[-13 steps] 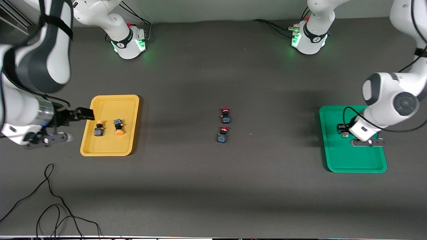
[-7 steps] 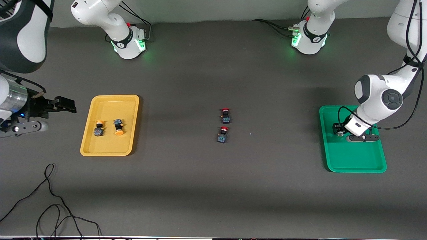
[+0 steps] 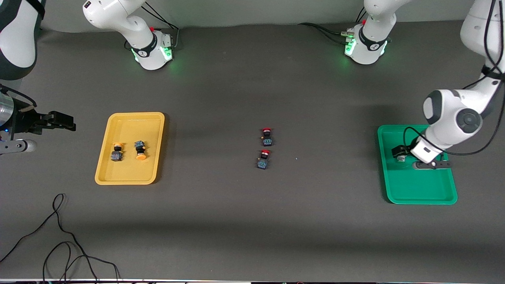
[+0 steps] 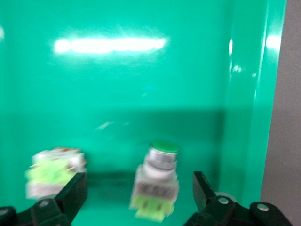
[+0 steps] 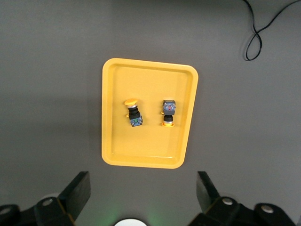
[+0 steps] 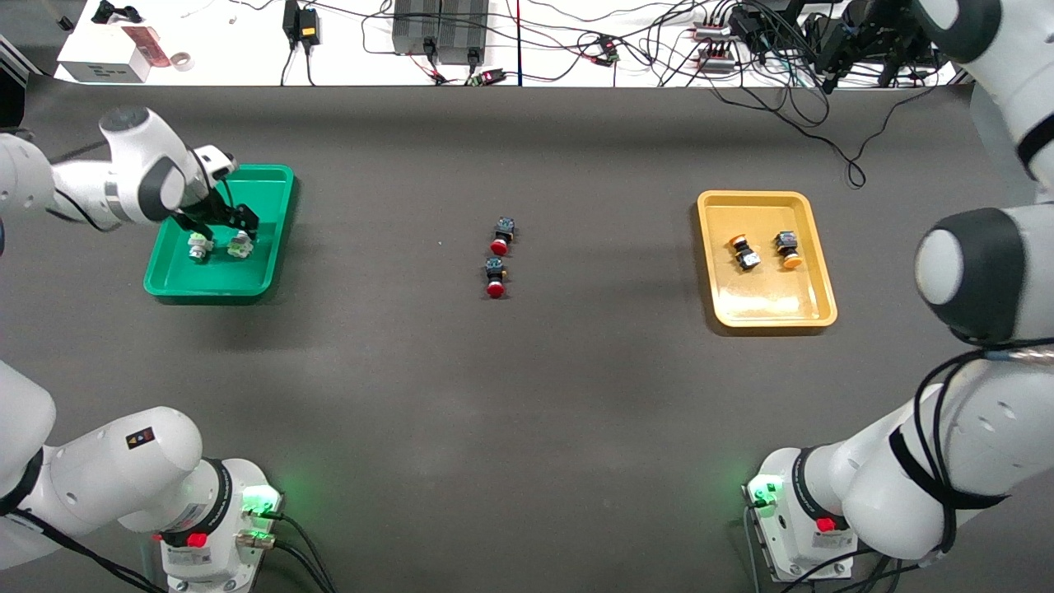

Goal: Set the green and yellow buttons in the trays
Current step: 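Open both grippers and lift them away from the trays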

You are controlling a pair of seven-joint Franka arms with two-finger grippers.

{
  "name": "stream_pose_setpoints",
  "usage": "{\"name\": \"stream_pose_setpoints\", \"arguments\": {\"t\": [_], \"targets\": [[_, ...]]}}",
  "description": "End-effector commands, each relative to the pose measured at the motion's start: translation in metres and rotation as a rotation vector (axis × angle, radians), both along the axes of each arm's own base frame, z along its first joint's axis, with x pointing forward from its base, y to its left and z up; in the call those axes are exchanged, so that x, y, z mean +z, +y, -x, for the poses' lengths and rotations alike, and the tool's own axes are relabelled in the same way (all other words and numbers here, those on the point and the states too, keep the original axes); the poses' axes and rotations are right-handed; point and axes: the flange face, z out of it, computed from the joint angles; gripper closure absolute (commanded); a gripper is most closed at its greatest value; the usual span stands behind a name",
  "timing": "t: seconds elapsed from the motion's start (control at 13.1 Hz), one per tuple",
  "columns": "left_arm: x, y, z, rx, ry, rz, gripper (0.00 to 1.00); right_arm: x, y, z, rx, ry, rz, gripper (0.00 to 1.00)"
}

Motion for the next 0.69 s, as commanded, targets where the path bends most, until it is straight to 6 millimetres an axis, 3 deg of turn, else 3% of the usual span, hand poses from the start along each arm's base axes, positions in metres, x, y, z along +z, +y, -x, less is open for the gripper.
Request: {"name": "stream_pose_setpoints", "arguments": {"t": [0.0,0.08,0.31,0.46,0.61], "targets": [[0.094,-0.002,-0.015,-0.006,0.083,-0.087,0.00,0.001,-0.005,0.034,-0.017,-0.062,-0.025,0.00],[0.125,-0.008,-0.020,-0.001,0.132,-0.097,0.00,0.000,-0.010,0.038,-0.022,-0.066,-0.029,0.00],[0.259,-0.015,-0.040,0.061,0.231,-0.044,0.00,0.012,-0.013,0.045,-0.021,-0.080,-0.015,0.00],[0.328,-0.018,-0.041,0.068,0.253,-0.039,0.00,0.022,-0.012,0.049,-0.022,-0.094,-0.008,0.00],[0.380,-0.017,-0.031,0.084,0.239,-0.039,0.00,0.029,-0.012,0.052,-0.022,-0.106,-0.006,0.00]]}}
